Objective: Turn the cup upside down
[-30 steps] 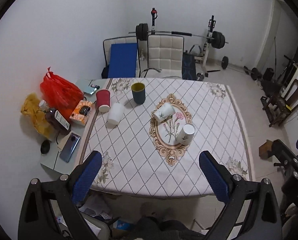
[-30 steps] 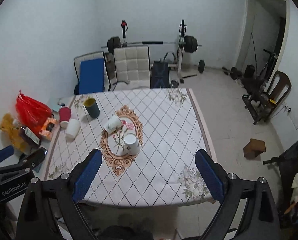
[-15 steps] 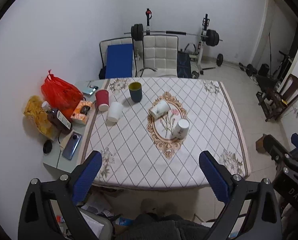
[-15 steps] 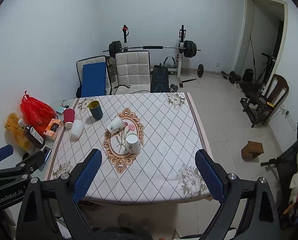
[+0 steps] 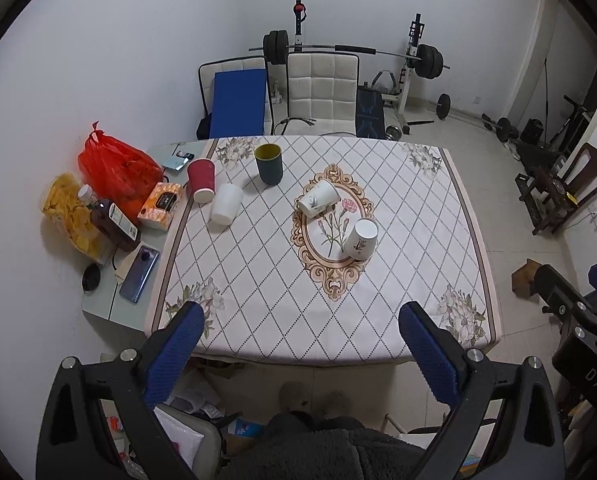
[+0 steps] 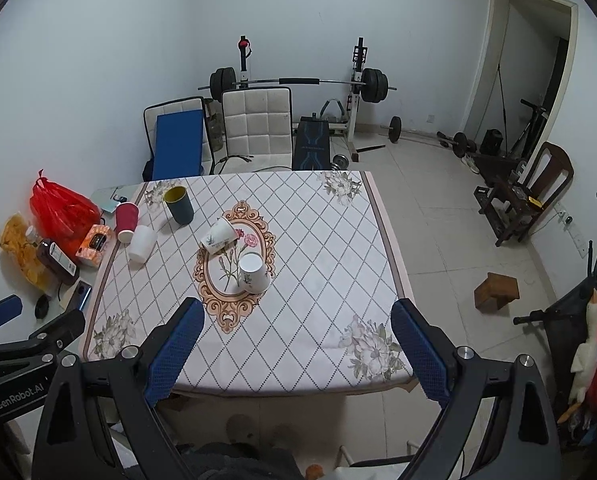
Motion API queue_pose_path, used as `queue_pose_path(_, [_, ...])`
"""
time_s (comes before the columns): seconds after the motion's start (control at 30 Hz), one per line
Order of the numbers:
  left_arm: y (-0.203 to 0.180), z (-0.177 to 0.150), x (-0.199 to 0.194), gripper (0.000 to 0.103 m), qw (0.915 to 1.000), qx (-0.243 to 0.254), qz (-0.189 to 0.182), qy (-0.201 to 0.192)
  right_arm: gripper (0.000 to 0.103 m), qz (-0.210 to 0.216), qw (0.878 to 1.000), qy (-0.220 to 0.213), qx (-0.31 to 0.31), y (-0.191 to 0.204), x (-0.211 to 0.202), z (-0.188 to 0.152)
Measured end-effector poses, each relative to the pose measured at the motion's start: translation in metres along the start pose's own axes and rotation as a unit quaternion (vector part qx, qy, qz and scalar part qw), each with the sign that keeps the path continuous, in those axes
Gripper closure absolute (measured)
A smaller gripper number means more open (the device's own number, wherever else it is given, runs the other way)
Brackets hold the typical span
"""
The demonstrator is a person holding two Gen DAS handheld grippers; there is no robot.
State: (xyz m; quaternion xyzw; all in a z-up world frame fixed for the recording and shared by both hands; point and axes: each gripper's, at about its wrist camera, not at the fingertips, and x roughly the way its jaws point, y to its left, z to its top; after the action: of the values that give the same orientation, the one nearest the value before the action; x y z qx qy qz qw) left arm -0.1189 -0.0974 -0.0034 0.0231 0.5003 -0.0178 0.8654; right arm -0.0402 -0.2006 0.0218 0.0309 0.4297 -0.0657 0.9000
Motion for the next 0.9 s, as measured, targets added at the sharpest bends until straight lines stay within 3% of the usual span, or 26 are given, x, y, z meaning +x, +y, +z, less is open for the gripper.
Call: queue_pose_path(0.9, [0.002, -0.004, 0.007, 0.003, 0.9999, 0.003, 0.006, 0.011, 0.006, 0.003, 1.000, 0.020, -0.003, -0.002, 0.016, -0.006])
